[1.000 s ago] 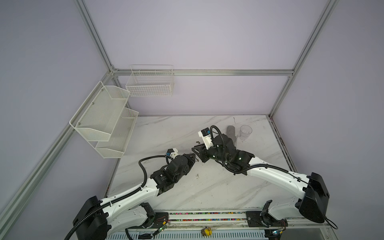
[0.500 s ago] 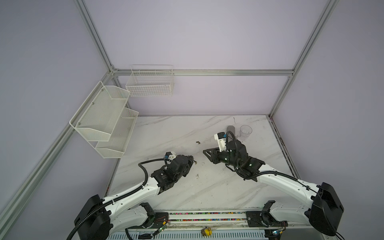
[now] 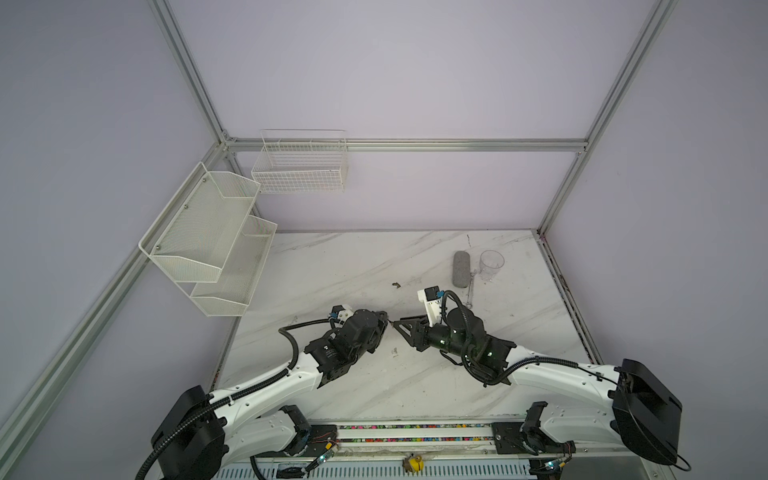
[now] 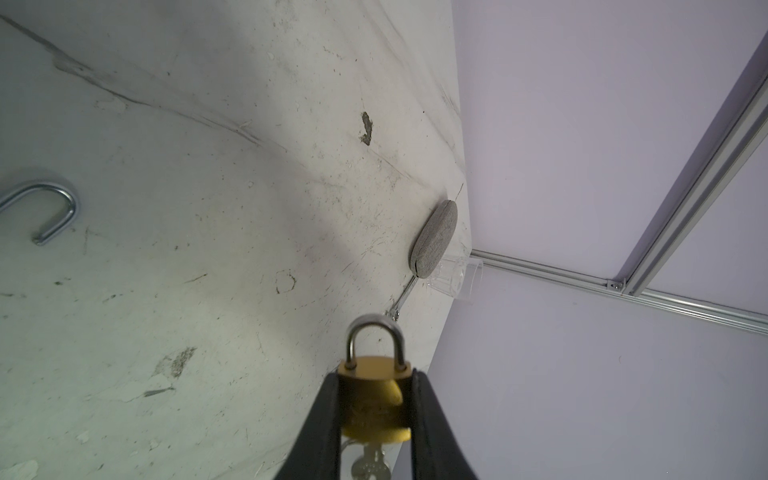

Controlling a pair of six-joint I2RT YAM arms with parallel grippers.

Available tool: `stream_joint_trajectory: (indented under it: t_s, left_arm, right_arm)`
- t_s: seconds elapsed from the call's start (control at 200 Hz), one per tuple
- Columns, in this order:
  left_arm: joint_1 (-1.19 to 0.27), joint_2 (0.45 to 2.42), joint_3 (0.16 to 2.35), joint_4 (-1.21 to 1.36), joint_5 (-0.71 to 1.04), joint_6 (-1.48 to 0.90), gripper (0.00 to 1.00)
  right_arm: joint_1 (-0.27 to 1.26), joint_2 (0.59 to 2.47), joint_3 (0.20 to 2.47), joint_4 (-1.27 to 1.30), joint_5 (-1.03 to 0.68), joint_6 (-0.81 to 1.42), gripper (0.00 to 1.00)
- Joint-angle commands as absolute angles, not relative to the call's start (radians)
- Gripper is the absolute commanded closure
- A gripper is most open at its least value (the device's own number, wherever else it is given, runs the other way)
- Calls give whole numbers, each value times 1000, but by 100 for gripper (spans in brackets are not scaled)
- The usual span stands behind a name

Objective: Unlock with the key

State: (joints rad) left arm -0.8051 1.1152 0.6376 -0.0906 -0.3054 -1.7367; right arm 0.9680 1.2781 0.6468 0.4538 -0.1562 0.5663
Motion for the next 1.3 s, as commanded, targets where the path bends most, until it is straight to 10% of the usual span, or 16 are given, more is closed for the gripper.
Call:
stream_joint_trajectory:
  t_s: [0.0,1.295]
  left_arm:
    - [-802,1112,729,-38,-310,-1751,100]
    - [-811,1090,730,-5,-290,-1725,100]
  right_arm:
    - [985,1305,644,491,-63,537,65]
    - [980,1405,688,508,-19,477,91]
